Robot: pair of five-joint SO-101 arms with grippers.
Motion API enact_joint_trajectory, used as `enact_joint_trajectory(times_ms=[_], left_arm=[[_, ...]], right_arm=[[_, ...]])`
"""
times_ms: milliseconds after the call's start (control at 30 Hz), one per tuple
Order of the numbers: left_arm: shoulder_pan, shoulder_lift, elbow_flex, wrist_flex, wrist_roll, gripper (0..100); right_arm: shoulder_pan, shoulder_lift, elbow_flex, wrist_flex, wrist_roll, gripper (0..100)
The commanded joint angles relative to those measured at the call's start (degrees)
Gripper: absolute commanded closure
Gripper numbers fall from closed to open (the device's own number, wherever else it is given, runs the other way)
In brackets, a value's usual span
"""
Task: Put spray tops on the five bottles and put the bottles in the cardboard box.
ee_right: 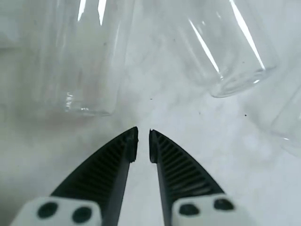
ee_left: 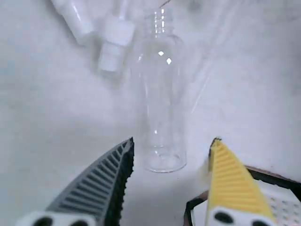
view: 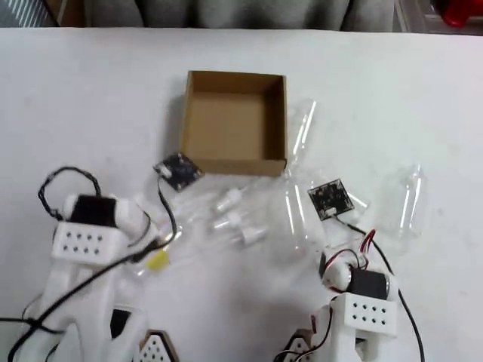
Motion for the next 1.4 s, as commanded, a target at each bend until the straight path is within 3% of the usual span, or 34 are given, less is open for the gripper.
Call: enact_joint_trajectory(times_ms=[0, 133, 267, 800, 967, 1167, 1367], left_arm=[[2.86, -3.91, 2.64, -4.92, -0.18, 75], [3.38, -1.71, 4.75, -13.01, 5.36, 75], [3.38, 3.91, 3.96, -17.41, 5.54, 75], [3.47, 25.45, 3.96, -30.33, 5.19, 75], [3.47, 28.35, 2.46, -30.42, 5.54, 76], [4.70, 28.62, 2.46, -30.51, 5.27, 98], [6.02, 28.09, 2.64, -27.16, 5.10, 98]], right_arm=[[0.04, -0.57, -0.53, 0.13, 0.62, 98.1], [0.04, -0.57, -0.53, 0.13, 0.62, 98.1], [0.04, -0.57, -0.53, 0.13, 0.62, 98.1], [0.04, -0.57, -0.44, 0.13, 2.46, 98.1], [0.04, -0.57, -0.44, 0.13, 2.55, 98.1], [0.04, -0.57, -0.44, 0.13, 2.64, 98.1], [0.04, -0.57, -0.44, 0.13, 2.46, 98.1]])
